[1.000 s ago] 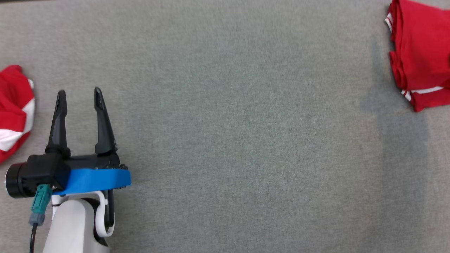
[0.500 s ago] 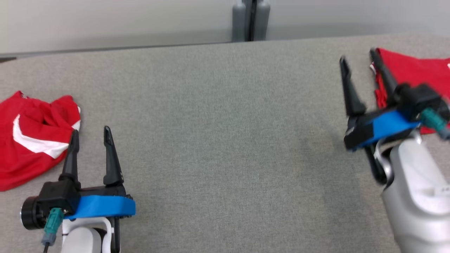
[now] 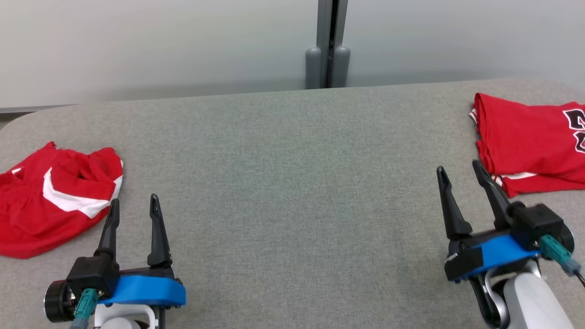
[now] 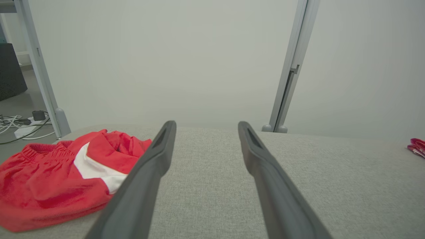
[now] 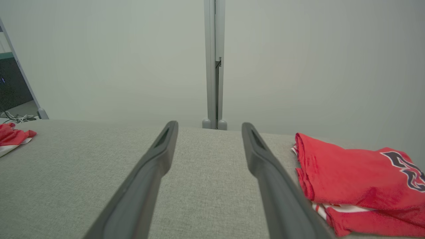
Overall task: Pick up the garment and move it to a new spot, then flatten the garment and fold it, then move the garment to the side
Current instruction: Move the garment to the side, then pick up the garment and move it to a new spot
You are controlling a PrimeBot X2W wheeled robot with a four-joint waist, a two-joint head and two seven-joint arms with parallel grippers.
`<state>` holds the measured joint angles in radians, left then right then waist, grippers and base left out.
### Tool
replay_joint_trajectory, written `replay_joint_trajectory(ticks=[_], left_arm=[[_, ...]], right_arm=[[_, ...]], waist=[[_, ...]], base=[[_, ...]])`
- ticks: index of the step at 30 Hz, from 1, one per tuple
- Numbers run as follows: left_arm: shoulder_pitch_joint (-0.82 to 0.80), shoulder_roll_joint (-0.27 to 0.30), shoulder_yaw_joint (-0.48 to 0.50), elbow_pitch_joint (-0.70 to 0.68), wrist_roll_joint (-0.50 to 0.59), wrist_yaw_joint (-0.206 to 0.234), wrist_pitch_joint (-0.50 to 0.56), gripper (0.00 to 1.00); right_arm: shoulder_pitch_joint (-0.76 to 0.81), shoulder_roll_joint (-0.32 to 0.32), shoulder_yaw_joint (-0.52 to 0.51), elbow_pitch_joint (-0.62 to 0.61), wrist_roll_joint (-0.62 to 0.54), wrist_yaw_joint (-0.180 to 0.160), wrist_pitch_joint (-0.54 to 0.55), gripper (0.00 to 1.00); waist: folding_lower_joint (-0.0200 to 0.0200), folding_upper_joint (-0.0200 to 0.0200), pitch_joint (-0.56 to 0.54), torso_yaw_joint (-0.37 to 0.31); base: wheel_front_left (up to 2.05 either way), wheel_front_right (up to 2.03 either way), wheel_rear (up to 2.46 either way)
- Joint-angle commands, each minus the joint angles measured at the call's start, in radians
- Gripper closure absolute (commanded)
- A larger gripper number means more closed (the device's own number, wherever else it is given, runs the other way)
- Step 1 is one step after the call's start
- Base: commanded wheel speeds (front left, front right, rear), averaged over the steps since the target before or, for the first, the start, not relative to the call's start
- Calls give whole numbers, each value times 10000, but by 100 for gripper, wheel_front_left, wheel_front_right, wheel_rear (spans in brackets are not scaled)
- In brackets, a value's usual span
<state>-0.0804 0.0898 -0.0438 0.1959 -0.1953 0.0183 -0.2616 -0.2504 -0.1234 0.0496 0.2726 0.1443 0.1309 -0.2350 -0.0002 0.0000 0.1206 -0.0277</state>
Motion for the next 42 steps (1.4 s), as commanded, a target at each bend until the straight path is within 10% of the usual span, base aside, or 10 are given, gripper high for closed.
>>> replay_joint_trajectory(ticks=[1, 42], left_arm=[[112, 0, -4, 26, -39, 47, -15, 0], [54, 365, 51, -89, -405, 438, 179, 0]], right_arm=[[359, 127, -144, -252, -54, -2, 103, 0], [1887, 732, -1121, -2193, -511, -1, 1140, 0]], waist=[[2, 0, -64, 31], [2, 0, 1, 1439]], base=[[0, 0, 0], [0, 0, 0]])
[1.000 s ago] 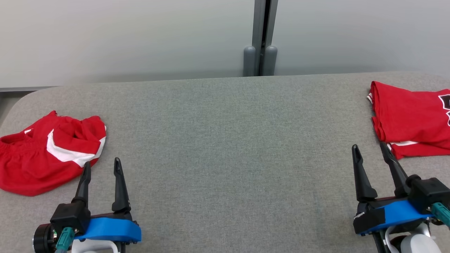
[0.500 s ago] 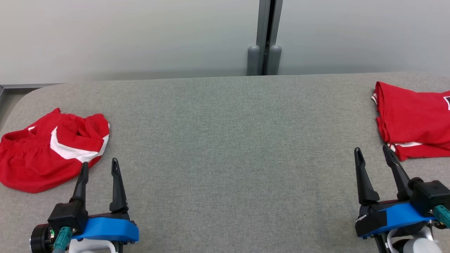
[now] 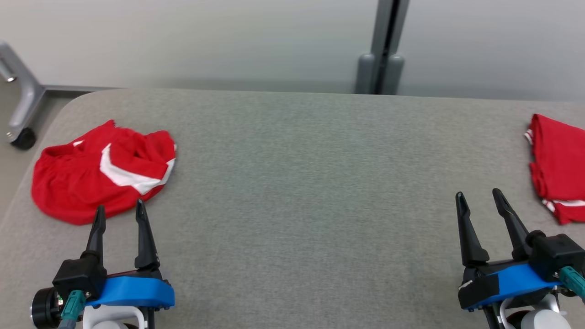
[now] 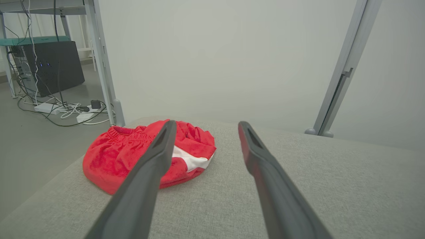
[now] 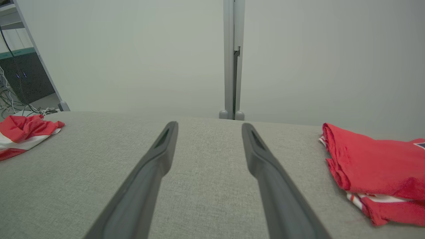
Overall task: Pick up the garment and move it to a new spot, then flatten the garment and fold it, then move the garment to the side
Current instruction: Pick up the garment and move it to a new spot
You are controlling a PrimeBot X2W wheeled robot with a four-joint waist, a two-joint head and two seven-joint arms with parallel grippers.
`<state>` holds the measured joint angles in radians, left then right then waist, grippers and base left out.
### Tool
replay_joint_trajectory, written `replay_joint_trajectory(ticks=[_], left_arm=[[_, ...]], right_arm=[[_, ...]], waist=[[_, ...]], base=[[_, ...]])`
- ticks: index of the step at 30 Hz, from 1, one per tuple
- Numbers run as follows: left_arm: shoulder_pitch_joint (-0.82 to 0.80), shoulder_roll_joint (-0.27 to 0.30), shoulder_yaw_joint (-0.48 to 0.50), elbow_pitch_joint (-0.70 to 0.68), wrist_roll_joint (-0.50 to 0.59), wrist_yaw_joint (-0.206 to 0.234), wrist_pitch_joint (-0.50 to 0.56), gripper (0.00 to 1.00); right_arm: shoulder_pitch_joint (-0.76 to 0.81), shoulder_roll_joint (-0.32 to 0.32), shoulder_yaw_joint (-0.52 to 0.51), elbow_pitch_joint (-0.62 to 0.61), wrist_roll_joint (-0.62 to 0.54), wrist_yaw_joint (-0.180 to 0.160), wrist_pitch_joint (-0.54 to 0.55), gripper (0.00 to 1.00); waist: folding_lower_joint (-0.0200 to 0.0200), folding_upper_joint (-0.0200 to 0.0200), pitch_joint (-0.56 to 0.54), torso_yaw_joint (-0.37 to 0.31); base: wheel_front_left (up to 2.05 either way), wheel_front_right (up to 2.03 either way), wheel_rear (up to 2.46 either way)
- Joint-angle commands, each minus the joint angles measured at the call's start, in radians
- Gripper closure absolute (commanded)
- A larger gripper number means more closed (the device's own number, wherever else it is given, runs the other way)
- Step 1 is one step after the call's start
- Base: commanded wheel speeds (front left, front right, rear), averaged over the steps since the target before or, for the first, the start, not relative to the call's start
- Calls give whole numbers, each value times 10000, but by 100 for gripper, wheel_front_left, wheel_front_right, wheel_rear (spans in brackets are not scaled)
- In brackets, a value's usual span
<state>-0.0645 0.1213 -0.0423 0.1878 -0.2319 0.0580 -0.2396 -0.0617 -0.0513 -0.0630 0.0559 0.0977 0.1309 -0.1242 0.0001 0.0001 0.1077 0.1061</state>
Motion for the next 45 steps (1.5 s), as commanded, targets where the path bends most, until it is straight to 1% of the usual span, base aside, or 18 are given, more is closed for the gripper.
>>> replay_joint_trajectory(ticks=[1, 13, 18, 23, 26, 29, 33, 38, 45], left_arm=[[-124, 68, 60, 5, -50, 37, -57, 0], [14, 154, 245, 145, -223, 151, -175, 0], [130, 205, 353, 131, -269, 216, -187, 0], [201, 237, 462, 59, -330, 277, -190, 0], [148, 266, 510, 50, -403, 296, -198, 0], [-288, 227, 530, -17, -469, 330, -209, 0], [-1222, 417, 615, 164, -573, 176, -214, 0], [-2834, 827, 777, 506, -665, 46, -96, 0], [-5043, 1614, 972, 1290, -726, -107, 300, 0]], right_arm=[[-27, 11, 33, -26, -51, -2, 34, 0], [-194, -32, 143, 31, -204, -1, 143, 0], [-237, -87, 181, 81, -174, -1, 147, 0], [-255, -102, 243, 146, -143, -1, 160, 0], [-272, -128, 296, 170, -120, -1, 168, 0], [-320, -178, 222, 102, -122, -1, 196, 0], [-433, -303, 157, -67, -197, -1, 294, 0], [-690, -561, 42, -543, -289, -1, 444, 0], [-958, -909, -397, -1454, -295, -1, 664, 0]], waist=[[-1, -1, 152, 231], [-1, -1, 259, 1942], [-1, -1, 274, 2396], [-1, -1, 277, 2555], [-1, -1, 334, 2517], [-1, -1, 465, 2418], [-1, -1, 778, 2139], [-1, -1, 1460, 1565], [-1, -1, 2624, 735]], base=[[0, 0, 0], [0, 0, 0], [0, 0, 0], [0, 0, 0], [0, 0, 0], [0, 0, 0], [0, 0, 0], [0, 0, 0], [0, 0, 0]])
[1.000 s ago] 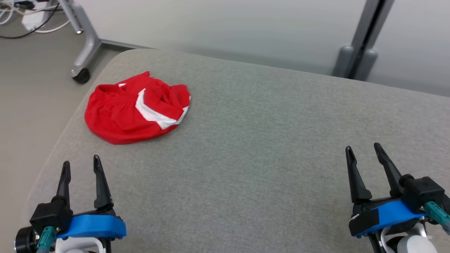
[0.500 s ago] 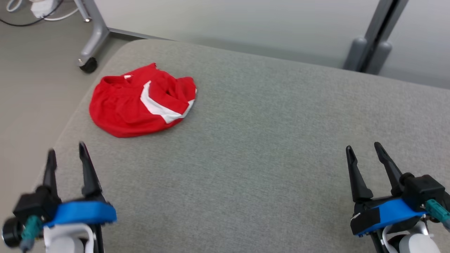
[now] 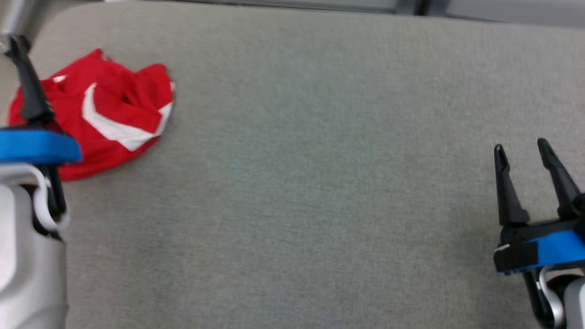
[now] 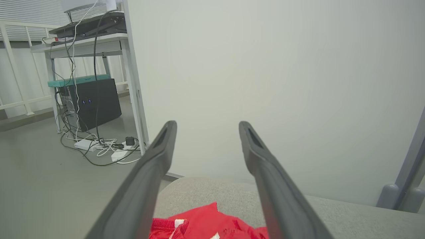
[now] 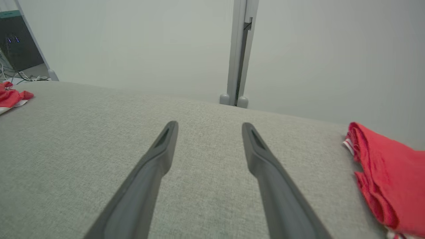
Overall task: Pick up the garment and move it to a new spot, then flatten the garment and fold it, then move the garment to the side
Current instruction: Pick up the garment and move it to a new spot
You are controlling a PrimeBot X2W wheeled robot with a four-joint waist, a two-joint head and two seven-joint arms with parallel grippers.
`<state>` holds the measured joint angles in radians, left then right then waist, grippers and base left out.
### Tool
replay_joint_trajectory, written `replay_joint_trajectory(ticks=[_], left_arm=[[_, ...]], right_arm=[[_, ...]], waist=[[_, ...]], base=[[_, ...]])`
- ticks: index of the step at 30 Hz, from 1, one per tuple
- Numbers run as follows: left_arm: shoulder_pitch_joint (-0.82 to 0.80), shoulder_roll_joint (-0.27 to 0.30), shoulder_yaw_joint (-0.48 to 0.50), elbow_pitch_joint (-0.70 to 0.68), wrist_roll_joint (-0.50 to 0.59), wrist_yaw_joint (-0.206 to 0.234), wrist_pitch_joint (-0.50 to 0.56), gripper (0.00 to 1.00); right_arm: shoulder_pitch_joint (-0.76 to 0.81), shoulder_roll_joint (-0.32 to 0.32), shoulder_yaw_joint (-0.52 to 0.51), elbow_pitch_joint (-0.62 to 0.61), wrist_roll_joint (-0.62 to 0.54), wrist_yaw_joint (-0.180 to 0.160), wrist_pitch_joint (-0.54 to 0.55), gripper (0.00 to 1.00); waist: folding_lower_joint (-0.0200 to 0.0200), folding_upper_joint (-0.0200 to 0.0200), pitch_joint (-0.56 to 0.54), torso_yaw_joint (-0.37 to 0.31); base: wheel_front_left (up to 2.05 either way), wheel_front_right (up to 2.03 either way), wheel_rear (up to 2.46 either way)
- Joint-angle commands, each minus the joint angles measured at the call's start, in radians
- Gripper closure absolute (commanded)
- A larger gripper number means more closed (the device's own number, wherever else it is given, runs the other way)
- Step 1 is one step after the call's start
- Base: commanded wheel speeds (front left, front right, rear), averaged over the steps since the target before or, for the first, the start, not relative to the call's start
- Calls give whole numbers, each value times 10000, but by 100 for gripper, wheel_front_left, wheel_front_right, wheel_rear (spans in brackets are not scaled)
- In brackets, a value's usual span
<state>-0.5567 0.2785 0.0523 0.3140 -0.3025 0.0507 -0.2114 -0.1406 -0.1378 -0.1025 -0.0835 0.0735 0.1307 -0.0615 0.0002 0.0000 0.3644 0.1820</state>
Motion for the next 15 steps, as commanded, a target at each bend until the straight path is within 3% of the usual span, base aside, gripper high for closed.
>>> replay_joint_trajectory(ticks=[1, 8, 15], left_arm=[[-387, 142, 40, 192, -23, -55, 119, 0], [-1737, 579, -16, 1777, -153, -204, 908, 0], [-2105, 476, -167, 3786, -514, -511, 1705, 0]], right_arm=[[-187, -80, -71, -185, -55, 1, 55, 0], [-247, -261, -393, -740, 43, 1, 163, 0], [-344, -319, -465, -852, 78, 1, 94, 0]], waist=[[-2, 0, 207, -135], [-2, 0, 1064, -652], [-2, 0, 1421, -792]], base=[[0, 0, 0], [0, 0, 0], [0, 0, 0]])
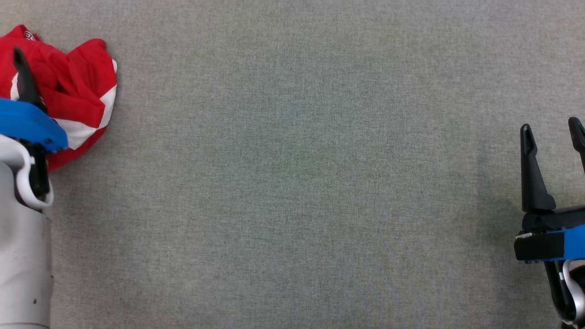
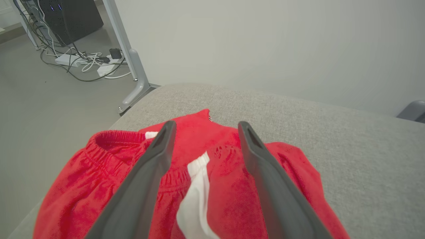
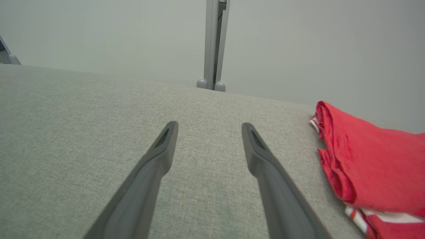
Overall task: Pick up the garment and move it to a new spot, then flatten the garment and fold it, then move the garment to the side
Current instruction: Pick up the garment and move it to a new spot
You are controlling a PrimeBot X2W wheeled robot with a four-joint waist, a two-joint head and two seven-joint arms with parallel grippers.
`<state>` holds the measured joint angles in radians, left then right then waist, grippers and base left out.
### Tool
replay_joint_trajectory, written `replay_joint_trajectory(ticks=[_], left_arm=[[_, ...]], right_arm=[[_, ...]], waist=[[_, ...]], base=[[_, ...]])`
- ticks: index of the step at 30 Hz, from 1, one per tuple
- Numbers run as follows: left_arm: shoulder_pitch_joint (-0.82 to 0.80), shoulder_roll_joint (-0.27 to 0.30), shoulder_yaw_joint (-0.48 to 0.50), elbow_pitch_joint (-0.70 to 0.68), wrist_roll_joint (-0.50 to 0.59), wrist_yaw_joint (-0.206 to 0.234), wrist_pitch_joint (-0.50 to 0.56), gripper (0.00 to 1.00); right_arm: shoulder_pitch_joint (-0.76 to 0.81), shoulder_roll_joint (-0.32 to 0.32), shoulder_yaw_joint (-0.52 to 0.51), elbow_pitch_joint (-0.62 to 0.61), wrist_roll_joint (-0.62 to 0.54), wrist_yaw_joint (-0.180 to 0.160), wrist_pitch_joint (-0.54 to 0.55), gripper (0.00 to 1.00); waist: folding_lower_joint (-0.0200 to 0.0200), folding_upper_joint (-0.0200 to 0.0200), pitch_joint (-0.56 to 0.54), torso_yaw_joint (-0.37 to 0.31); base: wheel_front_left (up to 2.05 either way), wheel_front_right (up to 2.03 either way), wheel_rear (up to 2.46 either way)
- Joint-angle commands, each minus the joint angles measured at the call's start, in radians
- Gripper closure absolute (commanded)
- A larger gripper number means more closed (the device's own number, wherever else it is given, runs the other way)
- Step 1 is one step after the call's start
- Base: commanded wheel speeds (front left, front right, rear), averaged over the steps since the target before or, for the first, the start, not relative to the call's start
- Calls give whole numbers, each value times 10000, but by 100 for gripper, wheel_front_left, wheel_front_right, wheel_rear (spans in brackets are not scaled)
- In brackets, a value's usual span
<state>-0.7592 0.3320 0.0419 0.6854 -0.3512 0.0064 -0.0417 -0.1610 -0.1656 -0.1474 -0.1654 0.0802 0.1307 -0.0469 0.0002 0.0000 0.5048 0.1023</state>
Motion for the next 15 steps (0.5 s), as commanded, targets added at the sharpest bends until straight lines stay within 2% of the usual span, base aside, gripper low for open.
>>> replay_joint_trajectory(ticks=[1, 10, 13, 14, 15], left_arm=[[-98, -86, -64, 319, -91, -102, 32, 0], [-36, -498, -163, 2577, -518, -367, 1013, 0], [-74, -510, -239, 2941, -505, -388, 1097, 0], [-88, -498, -252, 3085, -520, -398, 1096, 55], [-116, -469, -257, 3213, -530, -407, 1055, 95]], right_arm=[[-175, -56, -21, -33, 17, 1, -53, 0], [-431, -170, 160, 38, -1, 1, -23, 0], [-418, -164, 217, 71, -8, 1, -34, 0], [-429, -154, 247, 103, -11, 1, -42, 0], [-439, -146, 258, 128, -3, 1, -57, 0]], waist=[[-2, 0, 55, 1], [-2, 0, 172, -121], [-2, 0, 136, -165], [-2, 0, 100, -197], [-2, 0, 63, -225]], base=[[0, 0, 0], [0, 0, 0], [0, 0, 0], [0, 0, 0], [0, 0, 0]])
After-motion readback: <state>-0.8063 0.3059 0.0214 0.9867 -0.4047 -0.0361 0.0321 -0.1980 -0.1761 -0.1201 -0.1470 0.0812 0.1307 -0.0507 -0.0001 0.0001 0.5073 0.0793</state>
